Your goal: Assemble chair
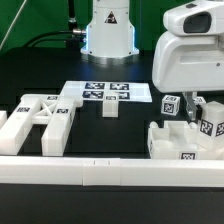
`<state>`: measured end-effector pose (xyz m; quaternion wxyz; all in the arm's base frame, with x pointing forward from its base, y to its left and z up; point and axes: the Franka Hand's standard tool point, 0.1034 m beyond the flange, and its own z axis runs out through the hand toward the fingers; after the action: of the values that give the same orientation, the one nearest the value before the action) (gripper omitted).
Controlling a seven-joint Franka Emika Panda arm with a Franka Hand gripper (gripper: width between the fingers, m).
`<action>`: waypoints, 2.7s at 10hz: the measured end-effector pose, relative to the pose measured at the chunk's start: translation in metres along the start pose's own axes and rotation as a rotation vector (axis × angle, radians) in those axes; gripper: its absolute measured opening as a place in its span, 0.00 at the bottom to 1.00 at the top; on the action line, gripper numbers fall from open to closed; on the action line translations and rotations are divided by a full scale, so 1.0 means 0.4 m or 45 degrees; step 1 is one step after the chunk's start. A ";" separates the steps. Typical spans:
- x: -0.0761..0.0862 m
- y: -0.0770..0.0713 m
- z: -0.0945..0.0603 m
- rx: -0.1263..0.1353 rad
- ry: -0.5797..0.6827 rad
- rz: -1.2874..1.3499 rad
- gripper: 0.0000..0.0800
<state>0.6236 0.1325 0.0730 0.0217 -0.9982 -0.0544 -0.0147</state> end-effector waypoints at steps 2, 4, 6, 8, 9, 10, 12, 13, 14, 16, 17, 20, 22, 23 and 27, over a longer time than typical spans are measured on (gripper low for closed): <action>0.001 0.002 0.004 -0.004 0.004 -0.160 0.81; 0.001 0.009 0.004 -0.017 0.003 -0.346 0.81; 0.007 0.032 -0.002 -0.019 0.007 -0.424 0.78; 0.009 0.035 -0.003 -0.019 0.009 -0.413 0.56; 0.008 0.036 -0.002 -0.019 0.009 -0.393 0.36; 0.008 0.036 -0.002 -0.019 0.009 -0.374 0.36; 0.008 0.035 -0.002 -0.015 0.010 -0.310 0.36; 0.008 0.035 -0.001 -0.015 0.010 -0.199 0.36; 0.014 0.034 -0.001 -0.014 0.014 -0.128 0.36; 0.010 0.029 0.000 -0.025 0.017 0.166 0.36; 0.012 0.030 0.000 -0.028 0.032 0.295 0.36; 0.012 0.032 0.001 -0.023 0.034 0.538 0.36; 0.011 0.034 0.001 -0.010 0.032 0.806 0.36; 0.011 0.035 0.002 -0.002 0.030 0.934 0.36; 0.004 0.038 0.003 0.023 -0.016 1.646 0.36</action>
Offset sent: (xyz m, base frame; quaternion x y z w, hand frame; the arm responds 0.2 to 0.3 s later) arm 0.0013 -0.0010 0.0022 -0.0055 0.0017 -0.1933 0.9811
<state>0.6270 0.1177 0.0714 0.0343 -0.8294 0.5576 0.0075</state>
